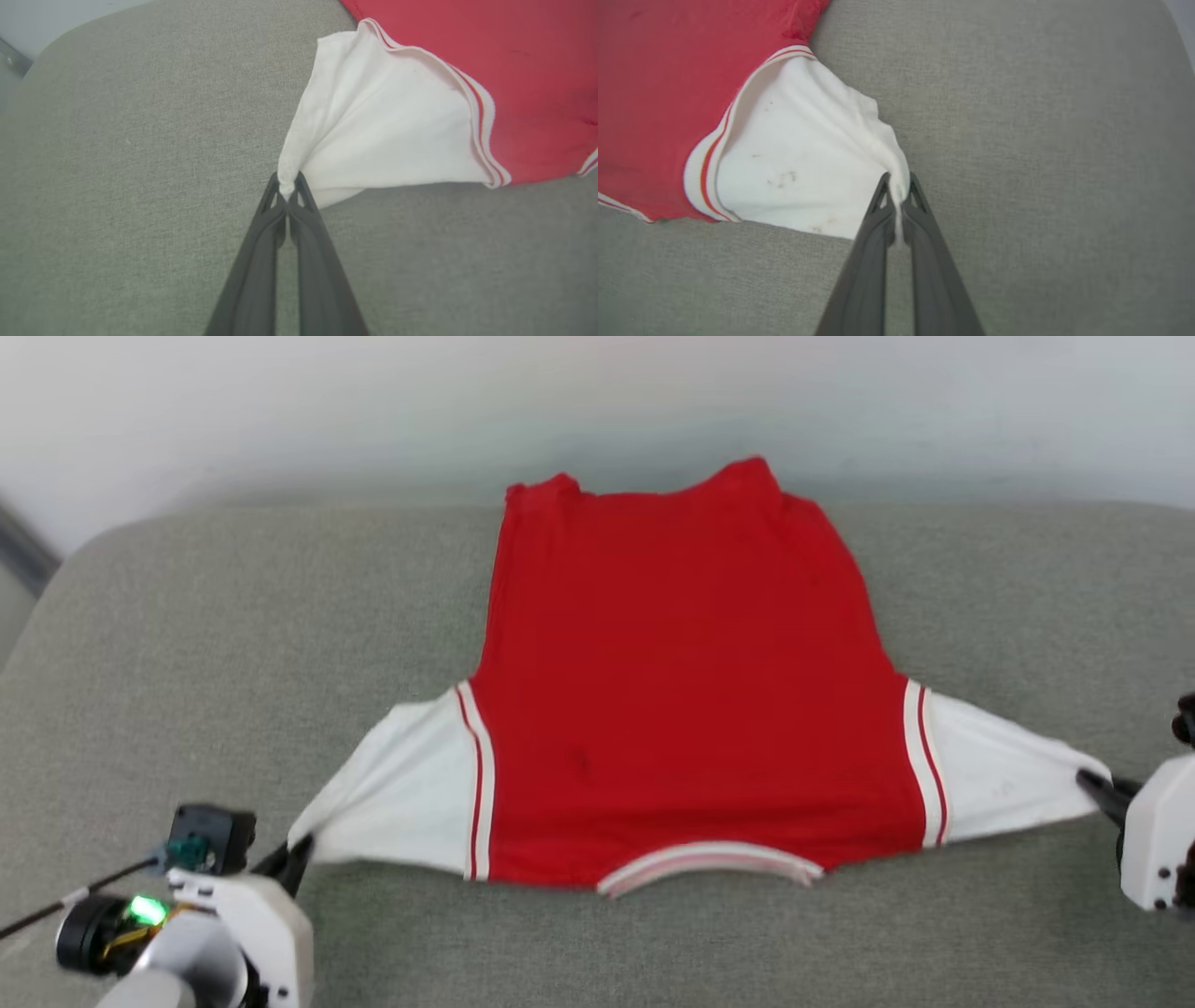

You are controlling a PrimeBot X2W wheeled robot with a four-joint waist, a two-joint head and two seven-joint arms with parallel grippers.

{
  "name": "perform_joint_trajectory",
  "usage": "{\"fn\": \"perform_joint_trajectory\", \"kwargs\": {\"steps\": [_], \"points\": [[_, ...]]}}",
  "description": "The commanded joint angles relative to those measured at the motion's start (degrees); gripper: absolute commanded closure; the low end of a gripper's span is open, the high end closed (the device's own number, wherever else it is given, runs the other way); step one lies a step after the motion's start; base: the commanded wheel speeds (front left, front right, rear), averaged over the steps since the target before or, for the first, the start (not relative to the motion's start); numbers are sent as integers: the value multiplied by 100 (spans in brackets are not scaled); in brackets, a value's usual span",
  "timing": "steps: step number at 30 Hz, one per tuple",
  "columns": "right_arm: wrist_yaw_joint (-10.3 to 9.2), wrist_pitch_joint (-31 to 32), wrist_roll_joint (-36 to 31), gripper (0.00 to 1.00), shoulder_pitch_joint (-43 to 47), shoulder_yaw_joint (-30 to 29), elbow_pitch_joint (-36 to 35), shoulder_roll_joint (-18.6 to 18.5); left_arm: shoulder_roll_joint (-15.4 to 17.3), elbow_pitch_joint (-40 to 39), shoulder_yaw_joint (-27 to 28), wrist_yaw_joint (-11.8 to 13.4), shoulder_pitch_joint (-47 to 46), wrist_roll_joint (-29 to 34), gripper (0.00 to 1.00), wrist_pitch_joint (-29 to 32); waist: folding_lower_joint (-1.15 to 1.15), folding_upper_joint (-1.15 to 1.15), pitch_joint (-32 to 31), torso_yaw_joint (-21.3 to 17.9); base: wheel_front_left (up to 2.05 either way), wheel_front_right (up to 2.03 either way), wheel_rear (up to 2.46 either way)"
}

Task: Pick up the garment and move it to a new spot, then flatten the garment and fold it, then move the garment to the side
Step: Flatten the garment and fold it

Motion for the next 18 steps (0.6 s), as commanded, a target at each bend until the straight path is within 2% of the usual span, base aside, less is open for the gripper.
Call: {"fn": "perform_joint_trajectory", "kwargs": {"steps": [1,9,14,18], "points": [[-11,49,60,100,193,-72,-61,-113,116,-99,48,74,214,-51,100,75,2,0,-163,-90,0,0,0],[-11,724,374,100,1413,-470,-807,-277,606,-1214,105,355,1659,-511,100,844,2,0,-309,-182,0,0,0],[-11,951,339,100,1985,-806,-1228,-351,621,-1730,106,527,2067,-631,100,970,2,0,-230,-166,0,0,0],[-11,1070,195,100,2165,-1052,-1447,-301,536,-1959,17,513,2027,-659,100,1014,2,0,-147,-130,0,0,0]]}}
